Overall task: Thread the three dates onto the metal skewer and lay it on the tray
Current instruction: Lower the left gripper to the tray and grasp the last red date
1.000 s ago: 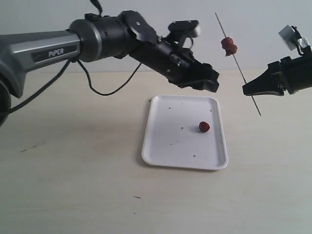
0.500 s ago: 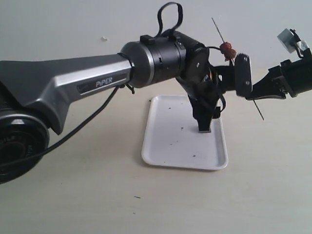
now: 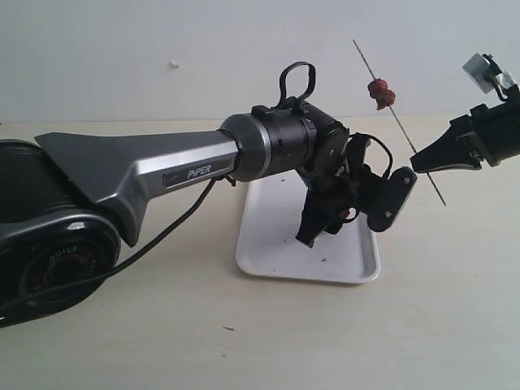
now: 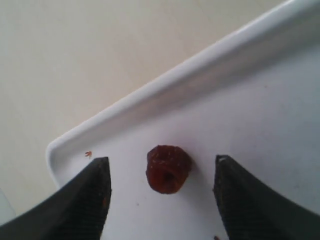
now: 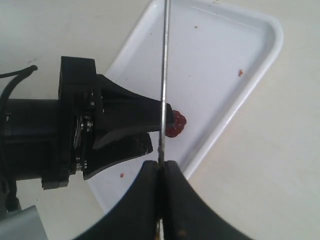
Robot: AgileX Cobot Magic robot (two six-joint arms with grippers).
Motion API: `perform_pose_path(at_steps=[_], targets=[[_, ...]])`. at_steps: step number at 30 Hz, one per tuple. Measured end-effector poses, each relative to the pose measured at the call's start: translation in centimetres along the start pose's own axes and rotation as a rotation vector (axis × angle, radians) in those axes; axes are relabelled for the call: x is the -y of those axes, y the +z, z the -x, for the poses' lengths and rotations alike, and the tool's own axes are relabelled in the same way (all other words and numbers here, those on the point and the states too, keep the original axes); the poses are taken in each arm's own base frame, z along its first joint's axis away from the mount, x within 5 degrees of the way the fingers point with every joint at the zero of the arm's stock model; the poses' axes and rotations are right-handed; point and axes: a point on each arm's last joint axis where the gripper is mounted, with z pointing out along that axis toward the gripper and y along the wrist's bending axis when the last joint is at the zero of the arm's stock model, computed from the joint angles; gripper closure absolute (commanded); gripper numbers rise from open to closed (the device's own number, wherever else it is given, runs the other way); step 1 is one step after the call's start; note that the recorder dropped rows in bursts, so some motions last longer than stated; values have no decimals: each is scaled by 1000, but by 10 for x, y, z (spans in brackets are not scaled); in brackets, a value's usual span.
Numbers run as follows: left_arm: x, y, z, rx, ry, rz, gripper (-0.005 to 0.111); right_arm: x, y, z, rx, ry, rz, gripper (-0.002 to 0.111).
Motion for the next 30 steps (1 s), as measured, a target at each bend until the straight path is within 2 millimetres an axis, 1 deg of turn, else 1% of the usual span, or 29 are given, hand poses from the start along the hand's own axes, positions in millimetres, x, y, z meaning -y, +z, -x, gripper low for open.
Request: perform_pose_path(at_steps=[4, 9, 14, 16, 17, 19, 24, 26, 27, 28, 30], targets=[[-1, 1, -1, -3, 14, 8, 47, 0, 0, 0, 2, 1, 1, 108], [4, 8, -5, -17, 26, -4, 47, 0, 0, 0, 2, 1, 5, 108], [3, 13, -5, -17, 37, 22, 48, -2, 0, 0, 2, 4, 20, 108], [2, 13, -5, -18, 41, 31, 52, -2, 0, 0, 1, 4, 21, 108], [3, 15, -5, -18, 41, 27, 58, -2, 0, 0, 1, 4, 21, 108], [4, 17, -5, -19, 43, 26, 65, -2, 0, 0, 5, 5, 22, 108], [5, 19, -5, -22, 47, 25, 66, -2, 0, 1, 7, 7, 26, 108], [5, 19, -5, -23, 47, 23, 70, -2, 0, 1, 7, 7, 26, 108], [6, 19, -5, -23, 47, 22, 76, -2, 0, 1, 7, 7, 26, 108], [7, 20, -6, -24, 47, 15, 78, -2, 0, 1, 7, 7, 26, 108], [7, 20, -6, -25, 47, 12, 79, -2, 0, 1, 6, 7, 27, 108]])
